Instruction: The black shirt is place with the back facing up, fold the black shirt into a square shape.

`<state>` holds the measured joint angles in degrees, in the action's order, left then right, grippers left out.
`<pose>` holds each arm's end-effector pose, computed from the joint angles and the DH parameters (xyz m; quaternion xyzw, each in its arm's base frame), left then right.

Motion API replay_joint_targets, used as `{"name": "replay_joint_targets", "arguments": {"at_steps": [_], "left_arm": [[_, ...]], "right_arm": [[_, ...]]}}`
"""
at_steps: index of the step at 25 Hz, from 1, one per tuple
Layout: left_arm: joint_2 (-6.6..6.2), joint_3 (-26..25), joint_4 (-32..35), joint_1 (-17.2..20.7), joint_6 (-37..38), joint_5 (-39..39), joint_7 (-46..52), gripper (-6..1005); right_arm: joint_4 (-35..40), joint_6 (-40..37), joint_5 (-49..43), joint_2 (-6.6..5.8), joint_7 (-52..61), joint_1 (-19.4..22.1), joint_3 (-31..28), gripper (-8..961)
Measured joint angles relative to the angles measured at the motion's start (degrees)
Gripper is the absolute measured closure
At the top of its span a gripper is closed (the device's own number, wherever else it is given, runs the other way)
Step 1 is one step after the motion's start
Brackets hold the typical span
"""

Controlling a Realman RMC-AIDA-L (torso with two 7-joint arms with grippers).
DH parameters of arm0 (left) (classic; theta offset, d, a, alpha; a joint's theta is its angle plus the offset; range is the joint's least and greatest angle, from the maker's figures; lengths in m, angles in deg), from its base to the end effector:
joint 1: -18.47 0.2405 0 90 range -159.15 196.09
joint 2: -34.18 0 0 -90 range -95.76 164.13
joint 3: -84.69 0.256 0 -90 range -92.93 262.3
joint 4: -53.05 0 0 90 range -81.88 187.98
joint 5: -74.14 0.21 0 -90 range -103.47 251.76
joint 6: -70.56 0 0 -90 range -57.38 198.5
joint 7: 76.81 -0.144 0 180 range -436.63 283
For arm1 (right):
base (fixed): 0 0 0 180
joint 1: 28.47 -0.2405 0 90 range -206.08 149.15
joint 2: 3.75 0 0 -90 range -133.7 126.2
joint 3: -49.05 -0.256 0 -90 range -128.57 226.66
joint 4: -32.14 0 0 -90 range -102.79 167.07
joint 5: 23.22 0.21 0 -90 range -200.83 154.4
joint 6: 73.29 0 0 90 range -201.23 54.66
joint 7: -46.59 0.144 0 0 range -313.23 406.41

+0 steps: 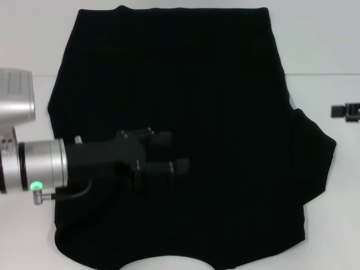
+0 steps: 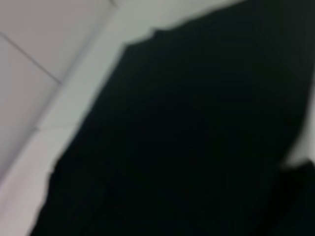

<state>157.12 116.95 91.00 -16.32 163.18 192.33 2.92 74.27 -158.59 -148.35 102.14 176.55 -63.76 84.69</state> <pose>-0.2296 0.3366 -0.0147 -0.9308 -0.2047 -0.2850 0.1022 0.2896 0.3844 0.1129 -0.8015 0.5401 0.1765 0.1863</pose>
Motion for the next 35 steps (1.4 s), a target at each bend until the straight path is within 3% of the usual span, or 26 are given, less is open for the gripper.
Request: {"name": "replay_joint_targets", "arguments": {"at_steps": [5, 9, 21, 35], "left_arm": [[0.78, 0.67, 0.05, 1.63, 3.12, 0.57, -7.31, 151], [0.82, 0.91, 0.05, 2.04, 4.77, 1.39, -10.07, 151], [0.89, 0.96, 0.00, 1.73, 4.90, 3.41, -12.96, 153], [0.91, 0.65, -0.15, 1.65, 3.20, 3.40, -13.05, 155]], "right_arm": [[0.89, -0.37, -8.66, -1.04, 7.81, -0.15, -0.04, 250], [0.52, 0.12, -13.62, -1.18, 11.30, -0.21, 0.01, 250], [-8.78, 9.41, -17.08, 0.06, 12.61, -4.47, 3.68, 252], [-14.78, 18.74, -17.74, 1.80, 12.99, -7.76, 5.93, 339]]}}
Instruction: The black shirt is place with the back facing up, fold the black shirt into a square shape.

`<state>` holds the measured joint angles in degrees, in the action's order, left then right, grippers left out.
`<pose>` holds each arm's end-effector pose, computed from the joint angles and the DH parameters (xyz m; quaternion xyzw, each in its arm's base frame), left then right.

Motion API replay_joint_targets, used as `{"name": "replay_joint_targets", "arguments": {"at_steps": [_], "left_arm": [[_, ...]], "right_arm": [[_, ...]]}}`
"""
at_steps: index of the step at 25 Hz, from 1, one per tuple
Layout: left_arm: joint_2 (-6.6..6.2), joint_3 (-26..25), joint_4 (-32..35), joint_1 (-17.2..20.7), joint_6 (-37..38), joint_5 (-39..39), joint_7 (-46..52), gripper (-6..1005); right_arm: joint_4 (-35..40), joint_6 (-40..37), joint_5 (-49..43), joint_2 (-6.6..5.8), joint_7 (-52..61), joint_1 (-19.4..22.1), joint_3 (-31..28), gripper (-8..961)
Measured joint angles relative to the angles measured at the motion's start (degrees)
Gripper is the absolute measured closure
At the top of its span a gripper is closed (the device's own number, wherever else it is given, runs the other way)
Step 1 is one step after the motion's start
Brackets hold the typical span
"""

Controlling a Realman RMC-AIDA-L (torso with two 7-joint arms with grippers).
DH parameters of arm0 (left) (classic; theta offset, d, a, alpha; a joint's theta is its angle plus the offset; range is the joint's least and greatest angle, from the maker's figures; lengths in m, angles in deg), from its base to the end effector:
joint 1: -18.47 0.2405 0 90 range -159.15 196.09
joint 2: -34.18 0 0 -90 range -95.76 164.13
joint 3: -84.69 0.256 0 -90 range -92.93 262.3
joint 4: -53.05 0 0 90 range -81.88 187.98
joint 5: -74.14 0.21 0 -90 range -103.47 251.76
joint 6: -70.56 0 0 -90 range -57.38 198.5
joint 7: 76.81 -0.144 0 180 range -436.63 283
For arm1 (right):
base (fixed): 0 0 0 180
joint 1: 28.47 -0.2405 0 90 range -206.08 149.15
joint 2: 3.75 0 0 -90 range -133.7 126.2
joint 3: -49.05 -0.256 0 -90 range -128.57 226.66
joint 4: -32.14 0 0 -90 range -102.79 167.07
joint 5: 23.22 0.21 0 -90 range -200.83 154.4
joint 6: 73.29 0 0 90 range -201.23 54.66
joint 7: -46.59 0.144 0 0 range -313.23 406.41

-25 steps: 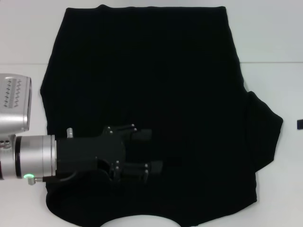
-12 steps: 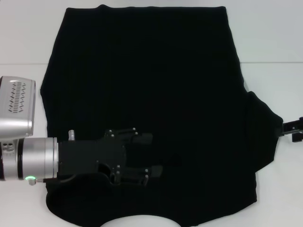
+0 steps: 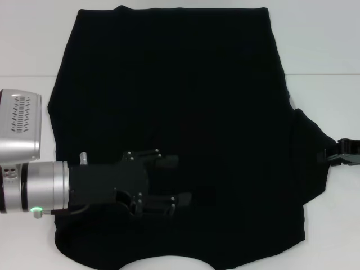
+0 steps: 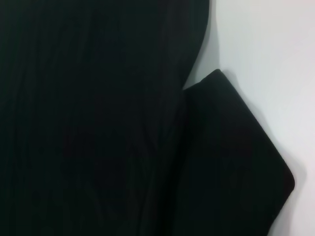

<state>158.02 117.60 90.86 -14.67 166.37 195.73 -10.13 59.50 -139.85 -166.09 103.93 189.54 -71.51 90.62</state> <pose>-0.2362 0.3158 -0.0265 -0.9549 -0.1058 -0.2623 0.0902 0.3164 0.4037 0.0464 -0.7356 0.6365 0.0295 0.2302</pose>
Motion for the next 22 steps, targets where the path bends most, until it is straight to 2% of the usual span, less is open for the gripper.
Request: {"name": "replay_joint_targets", "arguments": {"at_steps": [2, 8, 10, 16, 22], "left_arm": [[0.00, -0.15, 0.11, 0.00, -0.27, -0.03, 0.05, 155], [-0.09, -0.36, 0.17, 0.09, -1.08, -0.03, 0.24, 156], [-0.09, -0.38, 0.22, 0.13, -1.50, -0.03, 0.27, 156], [-0.04, -0.40, 0.20, 0.17, -1.64, -0.07, 0.36, 156], [0.00, -0.40, 0.27, 0.18, -1.25, -0.40, 0.51, 156]], "right_arm": [[-0.02, 0.80, -0.04, 0.29, 0.01, -0.14, 0.18, 351], [-0.05, 1.97, -0.13, 0.60, 0.03, -0.46, 1.23, 564], [-0.06, 1.99, -0.13, 0.60, 0.04, -0.46, 1.28, 807], [-0.05, 2.25, -0.13, 0.59, -0.02, -0.14, 1.32, 952], [0.53, 1.79, -0.09, 0.37, 0.23, 0.80, 0.70, 941]]}}
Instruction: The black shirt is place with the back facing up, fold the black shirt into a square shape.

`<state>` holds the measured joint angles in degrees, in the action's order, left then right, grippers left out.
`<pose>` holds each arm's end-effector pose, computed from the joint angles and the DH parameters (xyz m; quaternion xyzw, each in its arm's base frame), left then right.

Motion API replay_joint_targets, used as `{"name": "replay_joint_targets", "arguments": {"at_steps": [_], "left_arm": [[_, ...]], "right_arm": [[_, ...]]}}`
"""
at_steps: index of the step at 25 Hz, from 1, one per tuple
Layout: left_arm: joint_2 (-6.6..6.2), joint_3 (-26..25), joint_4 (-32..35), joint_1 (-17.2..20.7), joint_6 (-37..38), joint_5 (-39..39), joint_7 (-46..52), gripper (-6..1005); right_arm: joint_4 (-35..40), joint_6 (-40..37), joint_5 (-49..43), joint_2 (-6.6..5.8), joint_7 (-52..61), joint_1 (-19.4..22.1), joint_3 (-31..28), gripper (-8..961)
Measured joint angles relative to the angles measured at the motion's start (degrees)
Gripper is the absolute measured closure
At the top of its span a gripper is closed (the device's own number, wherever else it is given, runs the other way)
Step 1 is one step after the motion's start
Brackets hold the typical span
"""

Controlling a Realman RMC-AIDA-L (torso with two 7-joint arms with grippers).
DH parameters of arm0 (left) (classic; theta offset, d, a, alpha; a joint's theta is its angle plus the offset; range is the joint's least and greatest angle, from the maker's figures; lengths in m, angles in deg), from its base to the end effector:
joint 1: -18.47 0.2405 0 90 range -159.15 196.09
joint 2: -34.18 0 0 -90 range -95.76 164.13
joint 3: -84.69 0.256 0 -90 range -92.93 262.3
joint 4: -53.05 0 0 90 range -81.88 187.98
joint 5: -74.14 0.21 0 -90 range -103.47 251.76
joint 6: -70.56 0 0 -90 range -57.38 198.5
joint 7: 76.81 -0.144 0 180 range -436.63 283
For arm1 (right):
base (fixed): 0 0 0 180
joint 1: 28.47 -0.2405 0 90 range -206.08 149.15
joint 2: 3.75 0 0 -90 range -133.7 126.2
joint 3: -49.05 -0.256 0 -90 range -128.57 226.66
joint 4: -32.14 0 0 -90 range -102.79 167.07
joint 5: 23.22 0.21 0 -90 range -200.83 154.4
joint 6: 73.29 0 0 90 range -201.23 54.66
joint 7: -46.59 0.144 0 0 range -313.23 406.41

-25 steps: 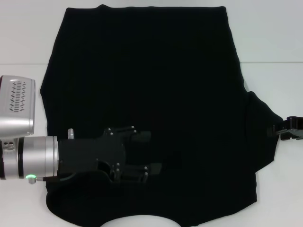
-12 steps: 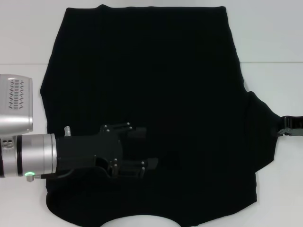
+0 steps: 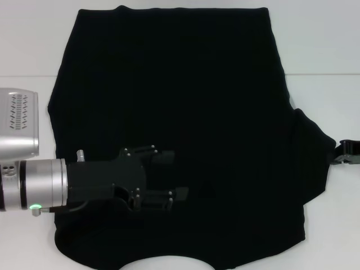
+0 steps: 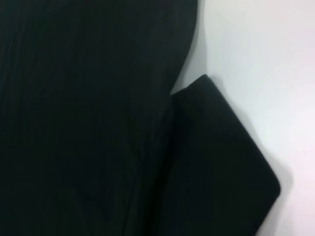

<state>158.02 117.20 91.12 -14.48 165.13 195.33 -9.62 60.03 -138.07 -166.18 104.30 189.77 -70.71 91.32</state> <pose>-0.2387 0.3190 -0.0247 -0.9529 -0.1142 -0.2609 0.1043 0.3222 0.4028 0.0463 -0.7313 0.6360 0.0271 0.2448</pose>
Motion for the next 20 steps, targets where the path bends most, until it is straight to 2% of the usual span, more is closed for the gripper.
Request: {"name": "replay_joint_targets", "arguments": {"at_steps": [6, 10, 15, 20], "left_arm": [[0.00, 0.03, -0.18, 0.00, 0.04, -0.06, 0.03, 156], [0.00, 0.10, -0.30, -0.06, 0.13, -0.08, 0.05, 156], [-0.05, 0.03, -0.07, -0.15, 0.16, -0.08, 0.69, 156], [-0.16, 0.00, 0.03, -0.18, 0.10, -0.06, 0.74, 157]], "right_arm": [[0.02, -0.66, 0.01, -0.23, 0.28, 0.39, -0.02, 884], [-0.04, 0.82, 0.00, 0.16, 0.43, 0.22, 0.00, 845], [-0.40, 3.01, 0.18, 0.99, 0.43, -0.48, 0.01, 607], [-0.47, 5.14, 0.16, 2.25, 0.43, -0.94, 0.04, 555]]}}
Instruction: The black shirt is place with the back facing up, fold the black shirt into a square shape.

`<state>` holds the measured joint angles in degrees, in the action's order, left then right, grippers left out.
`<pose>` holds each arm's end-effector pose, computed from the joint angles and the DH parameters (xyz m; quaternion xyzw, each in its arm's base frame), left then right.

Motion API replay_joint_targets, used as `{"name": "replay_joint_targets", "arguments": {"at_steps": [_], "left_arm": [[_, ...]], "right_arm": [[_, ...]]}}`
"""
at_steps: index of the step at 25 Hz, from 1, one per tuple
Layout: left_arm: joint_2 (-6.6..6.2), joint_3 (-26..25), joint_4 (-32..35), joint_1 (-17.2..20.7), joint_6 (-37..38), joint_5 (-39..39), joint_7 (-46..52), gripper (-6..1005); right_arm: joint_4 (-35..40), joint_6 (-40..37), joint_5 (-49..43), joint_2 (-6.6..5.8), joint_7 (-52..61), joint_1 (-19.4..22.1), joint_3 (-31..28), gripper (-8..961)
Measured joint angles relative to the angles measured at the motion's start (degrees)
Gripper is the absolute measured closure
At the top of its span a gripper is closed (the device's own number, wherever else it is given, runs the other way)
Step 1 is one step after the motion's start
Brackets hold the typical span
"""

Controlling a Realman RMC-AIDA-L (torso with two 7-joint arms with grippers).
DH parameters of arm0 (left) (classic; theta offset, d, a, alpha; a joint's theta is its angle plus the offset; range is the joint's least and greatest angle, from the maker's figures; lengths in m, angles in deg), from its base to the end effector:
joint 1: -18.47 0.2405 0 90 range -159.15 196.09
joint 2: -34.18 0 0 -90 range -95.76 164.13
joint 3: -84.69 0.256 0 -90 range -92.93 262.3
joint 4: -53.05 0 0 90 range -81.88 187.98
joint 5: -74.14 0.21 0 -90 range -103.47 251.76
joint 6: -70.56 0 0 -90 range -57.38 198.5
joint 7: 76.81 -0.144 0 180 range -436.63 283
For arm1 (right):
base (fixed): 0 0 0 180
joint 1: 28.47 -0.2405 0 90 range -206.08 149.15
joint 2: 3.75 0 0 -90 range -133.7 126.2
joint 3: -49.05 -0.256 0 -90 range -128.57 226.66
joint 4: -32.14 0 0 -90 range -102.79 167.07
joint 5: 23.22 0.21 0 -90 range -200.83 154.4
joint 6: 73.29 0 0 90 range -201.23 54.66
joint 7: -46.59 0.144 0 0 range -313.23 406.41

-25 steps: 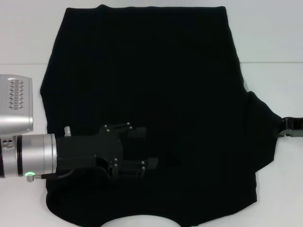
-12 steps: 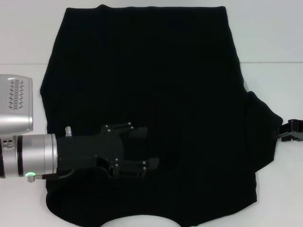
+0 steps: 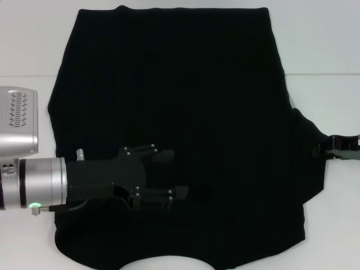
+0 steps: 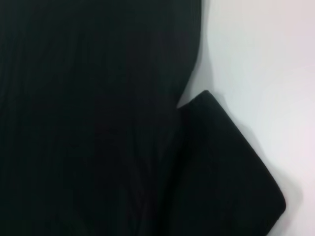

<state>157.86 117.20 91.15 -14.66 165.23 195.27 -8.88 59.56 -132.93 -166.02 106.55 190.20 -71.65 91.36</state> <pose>-0.2380 0.3201 -0.0234 -0.9524 -0.1181 -0.2615 0.1027 0.3155 0.4114 0.0307 -0.7280 0.6311 0.0414 0.2646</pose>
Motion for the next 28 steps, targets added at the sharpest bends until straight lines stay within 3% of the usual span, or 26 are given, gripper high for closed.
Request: {"name": "replay_joint_targets", "arguments": {"at_steps": [1, 3, 9, 21, 28], "left_arm": [[-0.01, 0.00, 0.02, 0.00, -0.06, 0.02, 0.00, 157], [-0.01, -0.03, 0.05, 0.00, -0.19, 0.07, 0.01, 157], [-0.10, -0.14, 0.05, 0.00, -0.32, 0.02, 0.01, 157], [-0.07, -0.71, 0.05, 0.04, 0.05, -0.09, 0.86, 157], [0.14, -0.70, 0.02, 0.40, 0.08, -0.17, 0.88, 158]], "right_arm": [[-0.02, 0.34, -0.02, 0.17, 0.00, -0.03, 0.02, 545], [-0.02, 0.74, -0.03, 0.46, 0.00, -0.09, 0.18, 681], [0.50, 0.79, -0.05, 0.62, -0.31, -0.02, 0.23, 886], [7.10, -0.87, 1.39, 1.20, -1.10, 4.88, -1.21, 949], [8.32, -3.68, 2.09, 0.12, -1.54, 7.08, -2.93, 950]]}}
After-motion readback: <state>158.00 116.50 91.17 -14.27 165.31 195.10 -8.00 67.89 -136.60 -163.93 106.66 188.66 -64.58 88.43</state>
